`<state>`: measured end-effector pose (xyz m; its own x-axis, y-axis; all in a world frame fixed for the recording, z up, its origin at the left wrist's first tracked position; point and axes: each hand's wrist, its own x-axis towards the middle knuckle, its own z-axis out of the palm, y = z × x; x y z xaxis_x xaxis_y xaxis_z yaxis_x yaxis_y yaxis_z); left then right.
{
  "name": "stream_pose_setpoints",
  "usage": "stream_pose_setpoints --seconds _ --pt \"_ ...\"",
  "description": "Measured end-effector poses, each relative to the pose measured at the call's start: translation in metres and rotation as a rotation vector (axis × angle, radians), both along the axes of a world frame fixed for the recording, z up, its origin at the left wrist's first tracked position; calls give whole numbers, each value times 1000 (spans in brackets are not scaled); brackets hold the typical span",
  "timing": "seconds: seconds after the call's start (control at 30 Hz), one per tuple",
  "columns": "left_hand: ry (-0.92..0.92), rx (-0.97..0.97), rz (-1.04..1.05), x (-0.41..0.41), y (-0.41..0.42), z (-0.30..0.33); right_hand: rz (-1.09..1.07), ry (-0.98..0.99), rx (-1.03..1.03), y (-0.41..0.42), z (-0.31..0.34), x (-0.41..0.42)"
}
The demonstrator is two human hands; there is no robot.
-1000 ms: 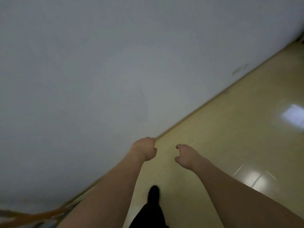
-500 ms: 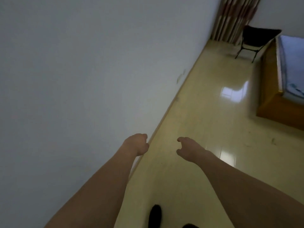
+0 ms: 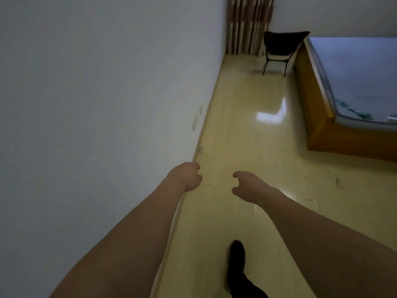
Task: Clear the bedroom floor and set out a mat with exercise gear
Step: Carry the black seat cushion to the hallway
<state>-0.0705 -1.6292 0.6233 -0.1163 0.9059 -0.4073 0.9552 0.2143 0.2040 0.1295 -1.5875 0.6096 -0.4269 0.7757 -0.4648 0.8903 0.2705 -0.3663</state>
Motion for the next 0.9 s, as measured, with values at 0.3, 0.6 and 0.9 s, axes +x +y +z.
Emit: stream_pose_setpoints --seconds 0.3,0.6,0.9 --pt "15 52 -118 16 244 39 -76 36 58 233 32 2" --pt "52 -119 -141 -22 450 -13 -138 -60 -37 427 -7 -10" --pt "-18 -48 -135 -76 715 -10 -231 -10 13 684 13 -67"
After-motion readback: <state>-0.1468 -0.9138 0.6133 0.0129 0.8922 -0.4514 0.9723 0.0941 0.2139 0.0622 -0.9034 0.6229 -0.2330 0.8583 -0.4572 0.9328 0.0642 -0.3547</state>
